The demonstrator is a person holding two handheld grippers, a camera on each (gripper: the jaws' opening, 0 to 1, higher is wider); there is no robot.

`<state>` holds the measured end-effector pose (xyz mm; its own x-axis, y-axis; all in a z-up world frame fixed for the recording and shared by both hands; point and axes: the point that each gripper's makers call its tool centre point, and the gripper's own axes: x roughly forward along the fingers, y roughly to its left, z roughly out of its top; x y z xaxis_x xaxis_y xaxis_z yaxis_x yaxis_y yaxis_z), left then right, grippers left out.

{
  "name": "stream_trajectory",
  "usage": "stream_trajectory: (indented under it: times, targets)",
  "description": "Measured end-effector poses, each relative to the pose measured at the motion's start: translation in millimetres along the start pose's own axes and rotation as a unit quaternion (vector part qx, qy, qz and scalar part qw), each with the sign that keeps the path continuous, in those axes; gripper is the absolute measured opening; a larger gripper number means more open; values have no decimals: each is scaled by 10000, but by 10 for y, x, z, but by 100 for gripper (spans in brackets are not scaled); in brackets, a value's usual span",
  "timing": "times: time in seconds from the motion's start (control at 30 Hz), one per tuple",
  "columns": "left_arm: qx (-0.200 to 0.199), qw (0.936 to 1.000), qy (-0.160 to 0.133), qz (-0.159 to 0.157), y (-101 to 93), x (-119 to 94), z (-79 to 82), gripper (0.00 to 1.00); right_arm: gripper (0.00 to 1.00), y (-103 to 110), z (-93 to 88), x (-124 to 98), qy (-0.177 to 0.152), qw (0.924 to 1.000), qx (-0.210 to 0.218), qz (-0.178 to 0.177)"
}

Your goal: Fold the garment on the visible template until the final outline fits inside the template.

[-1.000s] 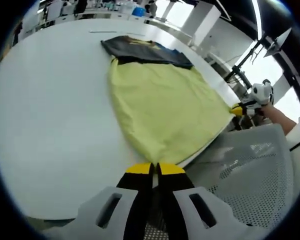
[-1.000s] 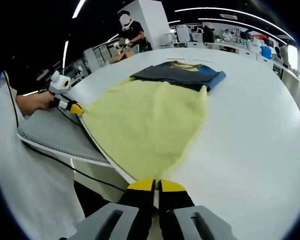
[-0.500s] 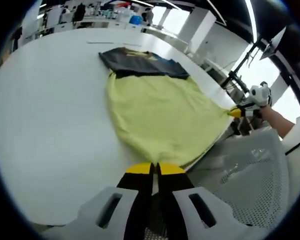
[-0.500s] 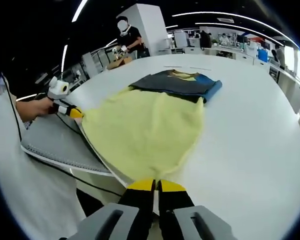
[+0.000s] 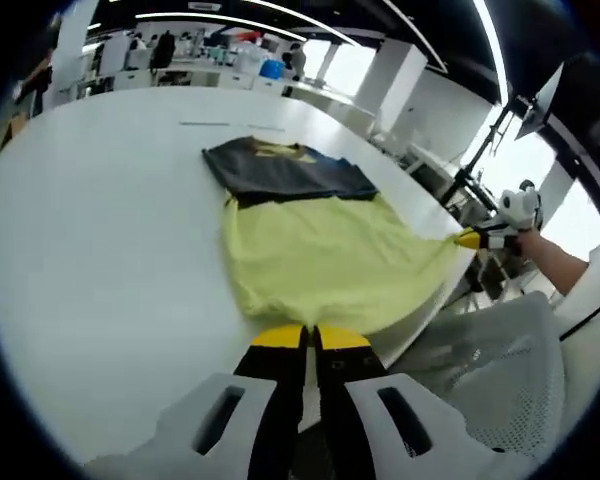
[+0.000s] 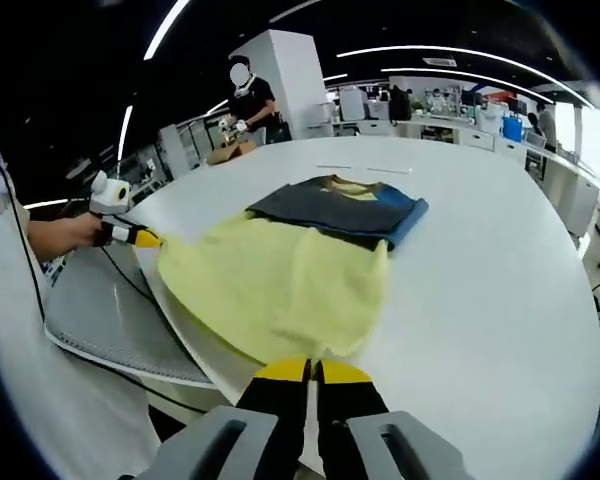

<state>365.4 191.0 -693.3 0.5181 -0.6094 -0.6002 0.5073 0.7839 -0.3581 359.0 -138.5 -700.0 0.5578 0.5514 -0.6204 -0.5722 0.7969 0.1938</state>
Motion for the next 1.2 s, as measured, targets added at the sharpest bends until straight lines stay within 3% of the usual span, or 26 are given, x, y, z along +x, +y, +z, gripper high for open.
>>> stream_trajectory:
  times: [0.37,0.83,1.2]
  targets:
    - [43,9989,-461,98,46,41,364,0,0,-166,383,-22,-495,9985,6,-218]
    - [213,9953,-909,241,175,85,827,0,0,-310,715,15,-869,9955,15,-382]
    - [298,9927,-1138,273,240,133,1059,0,0,-389,970,50,-1116,9926,-22,-489]
